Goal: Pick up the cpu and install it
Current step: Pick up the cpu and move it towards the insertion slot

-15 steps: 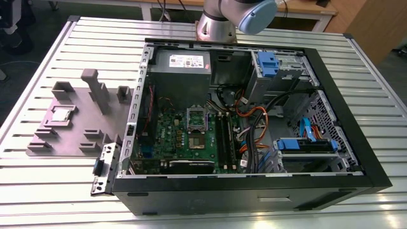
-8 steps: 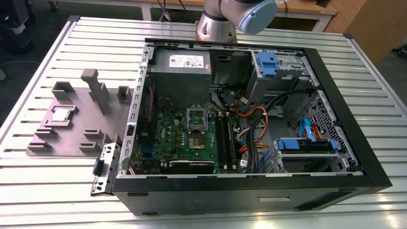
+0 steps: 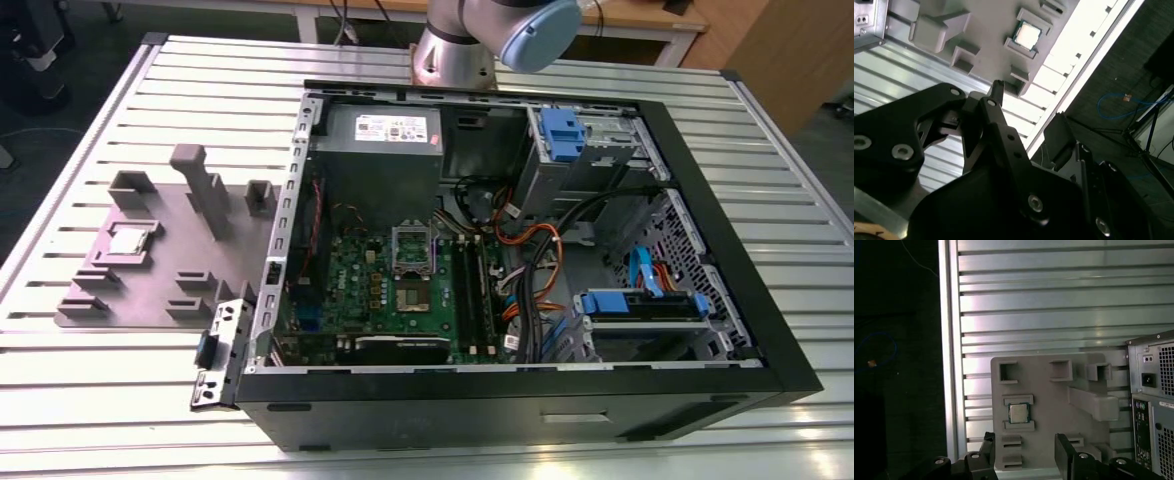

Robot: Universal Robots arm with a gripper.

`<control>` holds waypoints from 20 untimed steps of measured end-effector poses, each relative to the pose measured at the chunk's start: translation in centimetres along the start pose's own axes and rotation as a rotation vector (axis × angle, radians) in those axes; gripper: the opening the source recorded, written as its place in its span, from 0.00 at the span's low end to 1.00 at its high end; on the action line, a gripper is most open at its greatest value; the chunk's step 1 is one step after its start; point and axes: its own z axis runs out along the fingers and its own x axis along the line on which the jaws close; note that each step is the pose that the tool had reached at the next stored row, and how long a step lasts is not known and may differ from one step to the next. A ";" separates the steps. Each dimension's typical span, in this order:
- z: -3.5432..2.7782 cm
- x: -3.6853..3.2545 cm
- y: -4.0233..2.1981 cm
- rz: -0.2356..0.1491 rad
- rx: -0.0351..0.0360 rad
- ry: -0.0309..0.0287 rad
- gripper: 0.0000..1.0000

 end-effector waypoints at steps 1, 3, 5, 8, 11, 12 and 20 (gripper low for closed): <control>0.00 0.00 0.00 0.000 0.0000 0.0001 0.59; 0.13 0.00 -0.02 0.000 0.0001 0.0002 0.59; 0.15 0.00 -0.02 0.000 0.0001 0.0002 0.59; 0.54 0.01 -0.04 0.000 0.0001 0.0001 0.59; 1.00 0.02 -0.06 0.000 0.0001 0.0002 0.59; 1.02 0.02 -0.06 0.000 0.0000 0.0001 0.59; 1.62 0.04 -0.09 0.000 0.0001 0.0001 0.59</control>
